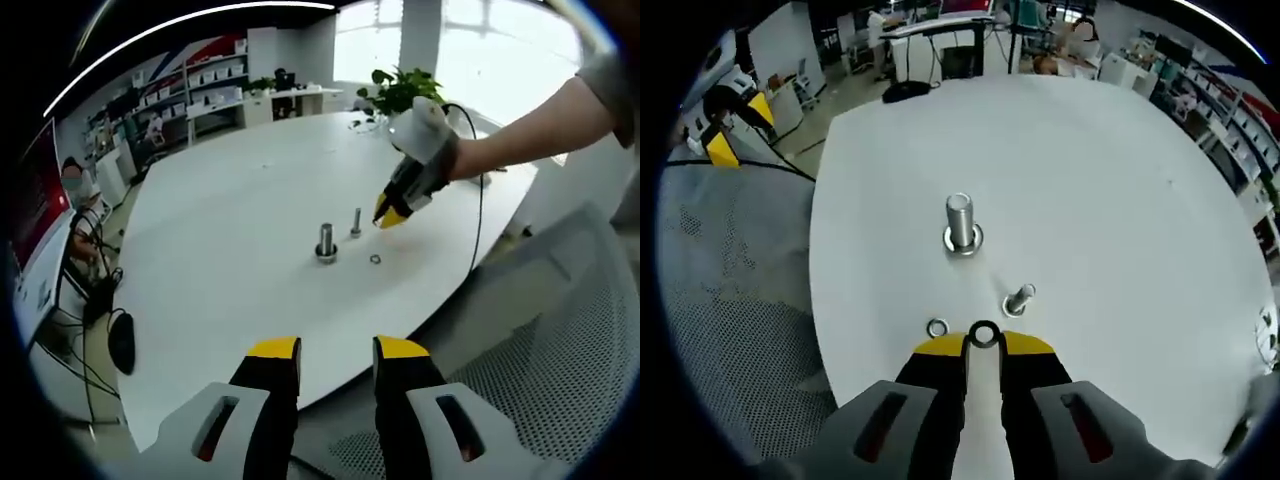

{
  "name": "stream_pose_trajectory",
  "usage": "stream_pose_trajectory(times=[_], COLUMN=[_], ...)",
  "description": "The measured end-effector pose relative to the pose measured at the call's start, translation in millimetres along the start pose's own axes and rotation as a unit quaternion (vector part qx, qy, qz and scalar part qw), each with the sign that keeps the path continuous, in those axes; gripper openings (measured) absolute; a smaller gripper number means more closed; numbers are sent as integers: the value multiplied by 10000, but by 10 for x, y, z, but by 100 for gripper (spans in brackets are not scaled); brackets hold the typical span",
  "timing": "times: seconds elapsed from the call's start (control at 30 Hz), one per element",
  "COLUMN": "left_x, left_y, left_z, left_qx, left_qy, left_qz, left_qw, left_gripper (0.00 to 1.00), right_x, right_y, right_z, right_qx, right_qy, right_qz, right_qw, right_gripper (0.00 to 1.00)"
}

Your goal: Place the washer onto the threaded stud by aligning its center hole with the stud, sliding it down to the base, and recovering from edge contact or off-axis alignment until the washer reaches the visible bottom stop.

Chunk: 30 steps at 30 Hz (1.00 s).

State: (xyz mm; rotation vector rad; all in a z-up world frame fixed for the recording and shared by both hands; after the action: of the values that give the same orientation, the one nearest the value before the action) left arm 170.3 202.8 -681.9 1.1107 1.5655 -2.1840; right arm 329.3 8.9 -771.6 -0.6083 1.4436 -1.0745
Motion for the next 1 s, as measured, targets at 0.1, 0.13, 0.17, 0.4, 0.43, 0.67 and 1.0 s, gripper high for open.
stream_pose_trajectory(times=[0.1, 0.13, 0.17, 0.4, 0.43, 0.67, 1.0], left_x=[-8, -6, -6, -15, -14, -19, -14], left_y=[-3, -1, -1, -4, -3, -10, -5], left_z=[1, 0, 0, -3, -2, 1, -3], left_qx=[10, 14, 14, 10, 14, 12, 23], left_qy=[12, 16, 23, 21, 24, 14, 6], left_qz=[13, 9, 10, 39, 38, 58, 42], left_qw=[10000, 10000, 10000, 10000, 10000, 10000, 10000], left_gripper=[27, 27, 27, 27, 27, 27, 26], right_x=[-36, -47, -61, -186, -192, -219, -199], right_y=[-31, -40, -48, -69, -69, -22, 50], right_z=[54, 66, 77, 141, 145, 191, 237], right_qx=[68, 90, 114, 219, 226, 243, 194], right_qy=[10, 13, -1, -188, -191, -291, -203], right_qz=[39, 60, 78, 136, 139, 53, -79], right_qw=[10000, 9999, 9999, 9995, 9995, 9993, 9996], right_gripper=[13, 13, 13, 13, 13, 13, 13])
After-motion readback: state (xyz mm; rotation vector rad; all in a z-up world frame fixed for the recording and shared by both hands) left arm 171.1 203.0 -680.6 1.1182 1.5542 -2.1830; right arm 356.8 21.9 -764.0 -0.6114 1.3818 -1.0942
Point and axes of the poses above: the point that each gripper's makers call its tool centre point, and the gripper's own axes: y roughly forward along the fingers, z roughly to its right, x roughly out of its underside, the point moved 2 cm from there along -y, roughly backward along the fingers, and after that the axes turned 8 degrees about -y, right-handed, at the moved point
